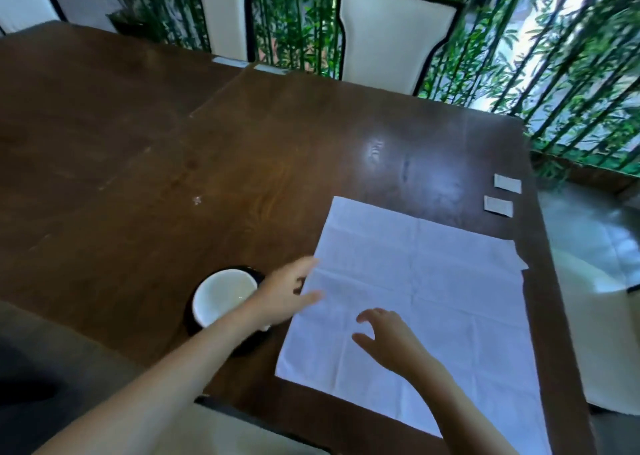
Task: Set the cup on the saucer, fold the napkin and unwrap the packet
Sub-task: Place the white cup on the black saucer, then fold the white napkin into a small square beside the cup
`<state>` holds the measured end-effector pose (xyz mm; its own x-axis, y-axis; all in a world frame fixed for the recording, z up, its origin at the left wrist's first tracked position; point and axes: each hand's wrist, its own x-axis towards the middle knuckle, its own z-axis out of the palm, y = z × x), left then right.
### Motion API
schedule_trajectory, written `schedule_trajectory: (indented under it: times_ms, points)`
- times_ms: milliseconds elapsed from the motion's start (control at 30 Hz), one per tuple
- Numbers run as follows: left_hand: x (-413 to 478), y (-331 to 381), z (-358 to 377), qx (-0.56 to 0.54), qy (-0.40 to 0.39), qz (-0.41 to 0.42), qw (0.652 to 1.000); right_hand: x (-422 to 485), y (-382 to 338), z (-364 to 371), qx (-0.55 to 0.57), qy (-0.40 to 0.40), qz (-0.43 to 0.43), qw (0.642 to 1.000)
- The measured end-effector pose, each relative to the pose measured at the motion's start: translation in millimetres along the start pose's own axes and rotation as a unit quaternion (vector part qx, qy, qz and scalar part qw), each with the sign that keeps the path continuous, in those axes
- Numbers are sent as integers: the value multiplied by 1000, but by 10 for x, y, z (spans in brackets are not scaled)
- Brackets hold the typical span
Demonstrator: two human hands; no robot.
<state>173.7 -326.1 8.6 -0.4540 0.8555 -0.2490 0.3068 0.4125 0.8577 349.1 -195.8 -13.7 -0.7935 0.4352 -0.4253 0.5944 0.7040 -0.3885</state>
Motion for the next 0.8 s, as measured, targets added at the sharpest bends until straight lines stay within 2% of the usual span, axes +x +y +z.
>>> schedule_trajectory:
  times_ms: [67,133,200,333,533,633,700,800]
  points:
    - [26,-72,477,95,-68,-5,993,-178,233,57,-46,-12,22,999]
    - [-5,-165,867,142,-112,-8,984,-347,447,144,-88,-27,44,995]
    - [-42,-265,1143,199,-123,16,972,-488,639,232,-108,-42,57,992]
    - [-104,-480,1367,365,-128,82,919,-674,920,374,-111,-43,25,993]
    - [-168,-552,1377,472,-156,129,858,-819,1106,520,-135,-33,-32,990]
    - [-218,-445,1333,502,-156,142,839,-867,1072,486,-131,7,-31,991]
    - [-297,-343,1294,500,-128,202,832,-918,1022,423,-114,48,-43,991]
    - [-400,-401,1299,450,-49,313,835,-934,1033,408,-123,151,-51,979]
